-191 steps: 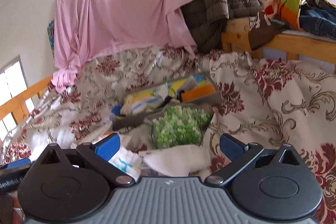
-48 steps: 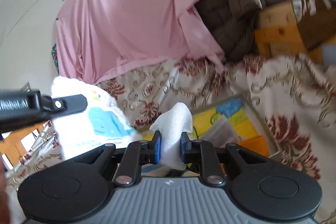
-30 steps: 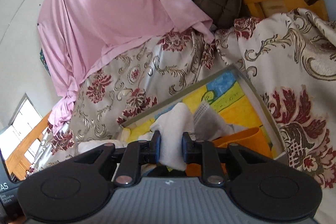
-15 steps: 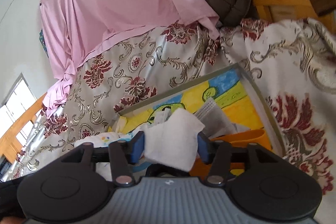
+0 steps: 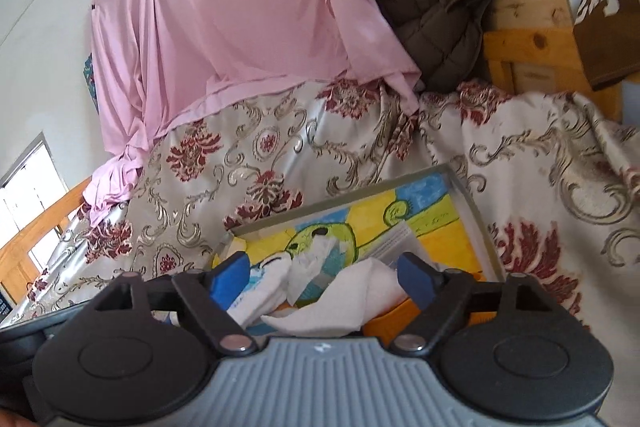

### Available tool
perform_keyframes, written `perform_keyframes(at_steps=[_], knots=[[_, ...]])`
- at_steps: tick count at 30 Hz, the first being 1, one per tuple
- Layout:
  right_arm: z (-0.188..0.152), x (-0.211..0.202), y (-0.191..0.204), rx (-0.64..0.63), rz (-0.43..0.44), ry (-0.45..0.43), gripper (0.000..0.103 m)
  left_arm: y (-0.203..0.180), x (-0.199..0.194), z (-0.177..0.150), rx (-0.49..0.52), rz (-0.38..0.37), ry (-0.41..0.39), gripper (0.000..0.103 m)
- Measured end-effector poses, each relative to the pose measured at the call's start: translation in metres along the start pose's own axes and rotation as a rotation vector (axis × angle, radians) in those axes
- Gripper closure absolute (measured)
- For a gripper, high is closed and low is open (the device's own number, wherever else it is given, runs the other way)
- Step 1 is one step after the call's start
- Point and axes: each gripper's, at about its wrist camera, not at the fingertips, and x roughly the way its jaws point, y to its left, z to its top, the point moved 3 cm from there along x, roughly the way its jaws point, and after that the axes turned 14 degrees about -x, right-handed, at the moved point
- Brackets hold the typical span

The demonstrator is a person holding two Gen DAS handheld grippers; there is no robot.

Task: Organize soft objects
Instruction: 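Open the right tool over the tray while the left tool releases the muslin cloth into it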

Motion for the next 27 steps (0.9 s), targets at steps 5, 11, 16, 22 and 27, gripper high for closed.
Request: perform_keyframes(at_steps=[5,11,16,22,27], knots=[[0.007,-0.027,0.001,0.006,-0.026,-0.049,0.010,0.001,-0.025,0.007,-0.022,-0.013,-0.029,0.028],[0.012,-0.062,0.008,-0.014,-0.051,-0.089,0.007,0.002,-0.059,0.013,-0.022,-0.055,-0.068,0.020],[0.018,-0.086,0.023,-0.057,-0.068,-0.118,0.002,0.004,-0.090,0.015,-0.024,-0.082,-0.085,0.013],[0.015,-0.113,0.047,-0.099,-0.084,-0.135,0.001,0.011,-0.126,0.018,-0.027,-0.110,-0.100,0.008],[0.010,-0.136,0.066,-0.114,-0.076,-0.160,0.000,0.019,-0.154,0.020,-0.047,-0.124,-0.128,0.001]])
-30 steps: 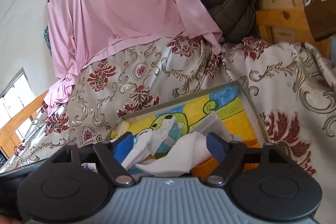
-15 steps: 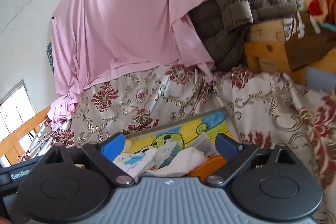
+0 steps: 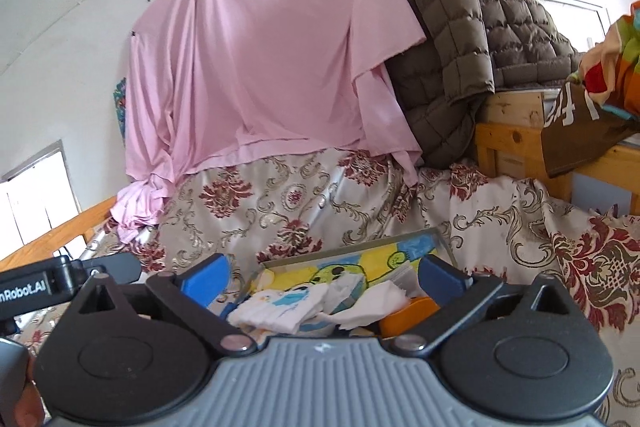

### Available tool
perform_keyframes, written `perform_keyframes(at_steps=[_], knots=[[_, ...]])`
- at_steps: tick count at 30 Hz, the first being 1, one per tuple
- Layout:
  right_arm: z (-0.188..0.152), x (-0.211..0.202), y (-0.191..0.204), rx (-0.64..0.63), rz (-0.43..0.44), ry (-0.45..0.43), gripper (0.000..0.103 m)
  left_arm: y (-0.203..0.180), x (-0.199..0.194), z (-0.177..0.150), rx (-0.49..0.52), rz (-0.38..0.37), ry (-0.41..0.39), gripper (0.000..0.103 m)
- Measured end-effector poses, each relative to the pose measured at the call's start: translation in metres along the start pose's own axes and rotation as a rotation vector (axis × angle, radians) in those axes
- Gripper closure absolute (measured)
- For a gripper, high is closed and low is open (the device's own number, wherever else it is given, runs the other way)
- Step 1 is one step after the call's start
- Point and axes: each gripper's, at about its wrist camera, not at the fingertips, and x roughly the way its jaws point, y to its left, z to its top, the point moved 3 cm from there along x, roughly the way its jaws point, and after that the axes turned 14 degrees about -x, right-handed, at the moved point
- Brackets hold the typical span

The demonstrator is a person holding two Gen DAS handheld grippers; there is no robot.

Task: Organize soft objects
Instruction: 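Open the right tool over the tray while the left tool releases the muslin cloth into it, then move both tools back from the tray toward the beige pouch and grey cloth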

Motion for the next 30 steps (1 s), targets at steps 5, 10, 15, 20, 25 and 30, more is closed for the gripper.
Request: perform_keyframes(at_steps=[5,10,15,20,25,30], knots=[[-0.005,-0.028,0.014,-0.010,-0.006,-0.034,0.000,0.003,-0.029,0.004,0.012,0.004,-0.025,0.001],[-0.017,-0.053,0.028,-0.016,-0.010,-0.062,0.000,0.019,-0.059,0.005,-0.003,0.018,-0.043,0.001],[-0.029,-0.074,0.043,-0.030,-0.028,-0.091,0.000,0.047,-0.083,0.000,-0.030,0.045,-0.043,0.001],[-0.042,-0.093,0.061,-0.042,-0.037,-0.112,0.000,0.075,-0.100,-0.007,-0.038,0.078,-0.029,0.001],[-0.058,-0.103,0.081,-0.065,-0.016,-0.067,0.000,0.099,-0.107,-0.019,-0.035,0.107,0.004,0.001],[-0.088,-0.104,0.101,-0.043,-0.005,0.074,0.000,0.117,-0.108,-0.043,-0.026,0.144,0.053,0.001]])
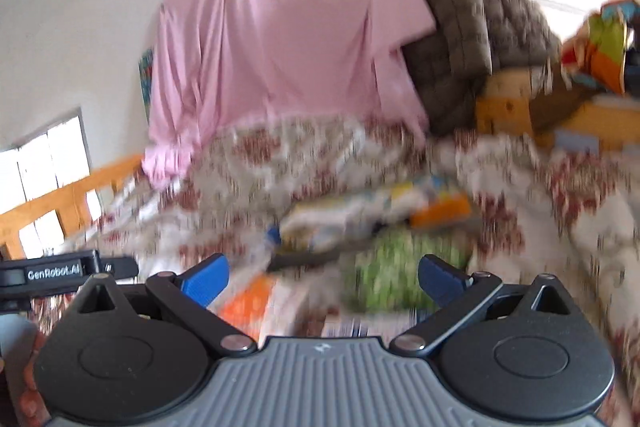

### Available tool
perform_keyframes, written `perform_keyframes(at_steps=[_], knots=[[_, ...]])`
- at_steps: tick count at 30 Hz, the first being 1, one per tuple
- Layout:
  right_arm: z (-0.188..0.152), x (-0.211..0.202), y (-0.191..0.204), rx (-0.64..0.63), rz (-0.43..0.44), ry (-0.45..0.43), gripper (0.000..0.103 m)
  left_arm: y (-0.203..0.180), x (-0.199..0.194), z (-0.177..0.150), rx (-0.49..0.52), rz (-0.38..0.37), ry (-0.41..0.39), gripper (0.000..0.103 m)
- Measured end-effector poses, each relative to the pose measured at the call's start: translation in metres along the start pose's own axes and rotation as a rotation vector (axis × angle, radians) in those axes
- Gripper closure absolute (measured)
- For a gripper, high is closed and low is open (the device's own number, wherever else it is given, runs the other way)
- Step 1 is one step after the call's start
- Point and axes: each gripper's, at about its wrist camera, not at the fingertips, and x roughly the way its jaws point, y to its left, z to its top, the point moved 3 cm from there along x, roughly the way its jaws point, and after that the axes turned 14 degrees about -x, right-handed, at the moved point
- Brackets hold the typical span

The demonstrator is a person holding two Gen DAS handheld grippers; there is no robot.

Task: Organize soft objects
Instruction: 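Move both tools back from the tray toward the beige pouch and grey cloth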

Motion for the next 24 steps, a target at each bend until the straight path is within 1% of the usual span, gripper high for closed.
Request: perform_keyframes(at_steps=[4,10,11,14,19,24], knots=[[-0.021,0.004,0.013,-0.007,0.005,0.102,0.000,0.013,0.001,-0.023,0.016,0.032,0.025,0.001],[-0.034,0.011,0.021,-0.024,0.011,0.183,0.000,0.029,0.006,-0.052,0.057,0.088,0.070,0.001],[-0.036,0.013,0.021,-0.023,0.010,0.198,0.000,0.031,0.007,-0.056,0.065,0.110,0.075,0.001],[-0.042,0.022,0.017,-0.008,0.009,0.248,0.000,0.034,0.008,-0.062,0.076,0.163,0.082,0.001],[-0.051,0.034,0.009,0.044,-0.016,0.309,0.000,0.036,0.009,-0.064,0.068,0.175,0.089,0.001],[-0.055,0.038,0.004,0.067,-0.026,0.327,0.000,0.035,0.010,-0.062,0.059,0.185,0.084,0.001]])
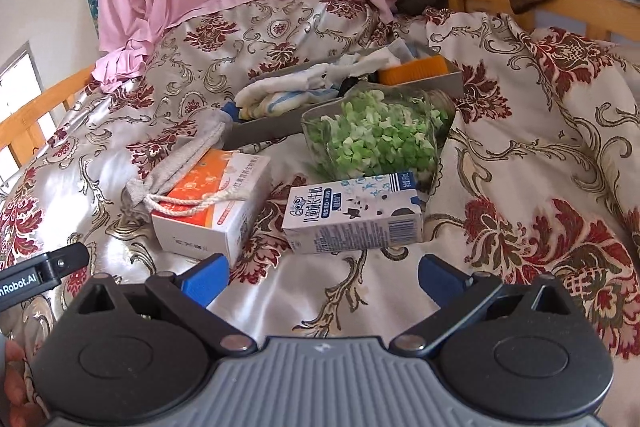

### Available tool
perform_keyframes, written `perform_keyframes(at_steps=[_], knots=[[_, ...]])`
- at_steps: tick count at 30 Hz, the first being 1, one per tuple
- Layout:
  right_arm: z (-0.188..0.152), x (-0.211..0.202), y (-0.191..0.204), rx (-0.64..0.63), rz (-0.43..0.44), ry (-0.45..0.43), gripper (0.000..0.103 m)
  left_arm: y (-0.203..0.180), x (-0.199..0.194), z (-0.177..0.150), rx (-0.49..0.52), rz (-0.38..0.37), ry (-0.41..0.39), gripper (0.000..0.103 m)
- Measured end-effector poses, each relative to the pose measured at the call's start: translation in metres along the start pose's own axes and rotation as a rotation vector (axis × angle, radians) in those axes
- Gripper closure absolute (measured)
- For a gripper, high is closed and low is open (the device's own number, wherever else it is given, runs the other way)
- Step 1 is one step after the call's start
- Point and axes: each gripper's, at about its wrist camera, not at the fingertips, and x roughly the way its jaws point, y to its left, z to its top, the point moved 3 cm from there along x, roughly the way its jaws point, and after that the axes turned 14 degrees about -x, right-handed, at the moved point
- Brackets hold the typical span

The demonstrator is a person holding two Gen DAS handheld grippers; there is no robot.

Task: Organize soft objects
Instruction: 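Move both tools back from the tray toward the beige pouch and grey cloth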

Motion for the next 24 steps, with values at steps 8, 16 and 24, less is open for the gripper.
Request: perform_keyframes(at_steps=[8,16,24], knots=[[0.008,0.007,0.010,-0.038,0.016,-0.032,0.000,-0.002,0.005,0.004,-0.010,0.003,-0.005,0.001],[0.010,0.012,0.016,-0.057,0.027,-0.036,0.000,-0.001,0.011,0.009,-0.004,-0.003,-0.031,0.001],[0.014,0.018,0.018,-0.071,0.029,-0.063,0.000,-0.009,0.026,0.018,0.000,-0.062,-0.053,0.001]])
